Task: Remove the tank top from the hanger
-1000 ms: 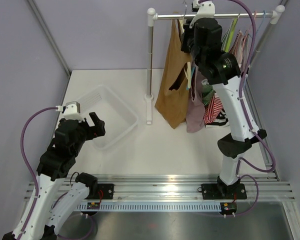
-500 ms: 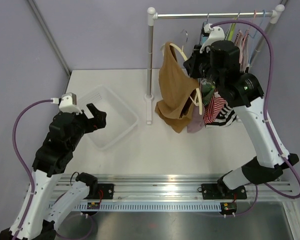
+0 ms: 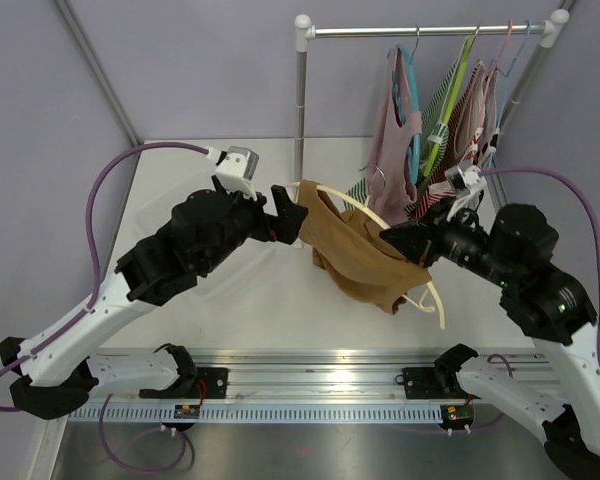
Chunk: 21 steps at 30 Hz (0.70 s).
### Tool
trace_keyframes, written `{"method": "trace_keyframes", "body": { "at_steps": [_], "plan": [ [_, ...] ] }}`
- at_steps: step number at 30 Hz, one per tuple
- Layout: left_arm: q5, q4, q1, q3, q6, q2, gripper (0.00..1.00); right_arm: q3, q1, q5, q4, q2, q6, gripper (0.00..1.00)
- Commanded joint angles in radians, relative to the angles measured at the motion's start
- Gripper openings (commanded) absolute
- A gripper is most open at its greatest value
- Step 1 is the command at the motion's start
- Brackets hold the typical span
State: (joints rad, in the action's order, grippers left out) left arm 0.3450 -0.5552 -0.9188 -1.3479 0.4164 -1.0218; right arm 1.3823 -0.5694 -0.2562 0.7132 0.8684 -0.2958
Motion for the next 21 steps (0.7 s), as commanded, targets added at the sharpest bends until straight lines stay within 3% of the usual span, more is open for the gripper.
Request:
{"method": "trace_keyframes", "body": {
  "at_steps": [1,8,10,12,15,19,21],
  "plan": [
    [0.098,0.104,-0.069,-0.088,-0.045,-0.067,0.98,-0.064,-0.006,-0.115,-0.217,-0.140,-0.046,0.00],
    [0.020,0.228,-0.132,-0.077,-0.031,-0.130,0.89,-0.121,-0.006,-0.156,-0.213,-0.236,0.010,0.00],
    [0.029,0.225,-0.141,-0.083,-0.034,-0.142,0.81,-0.114,-0.006,-0.149,-0.196,-0.232,0.021,0.00],
    [0.037,0.222,-0.146,-0.083,-0.034,-0.150,0.67,-0.108,-0.006,-0.131,-0.192,-0.233,0.029,0.00],
    [0.037,0.224,-0.147,-0.074,-0.033,-0.144,0.69,-0.111,-0.006,-0.057,-0.189,-0.233,0.032,0.00],
    [0.023,0.221,-0.147,-0.077,-0.041,-0.142,0.58,-0.120,-0.006,-0.028,-0.198,-0.220,0.044,0.00],
    [0.023,0.212,-0.149,-0.082,-0.042,-0.143,0.59,-0.124,-0.006,-0.018,-0.199,-0.210,0.047,0.00]
  ]
}}
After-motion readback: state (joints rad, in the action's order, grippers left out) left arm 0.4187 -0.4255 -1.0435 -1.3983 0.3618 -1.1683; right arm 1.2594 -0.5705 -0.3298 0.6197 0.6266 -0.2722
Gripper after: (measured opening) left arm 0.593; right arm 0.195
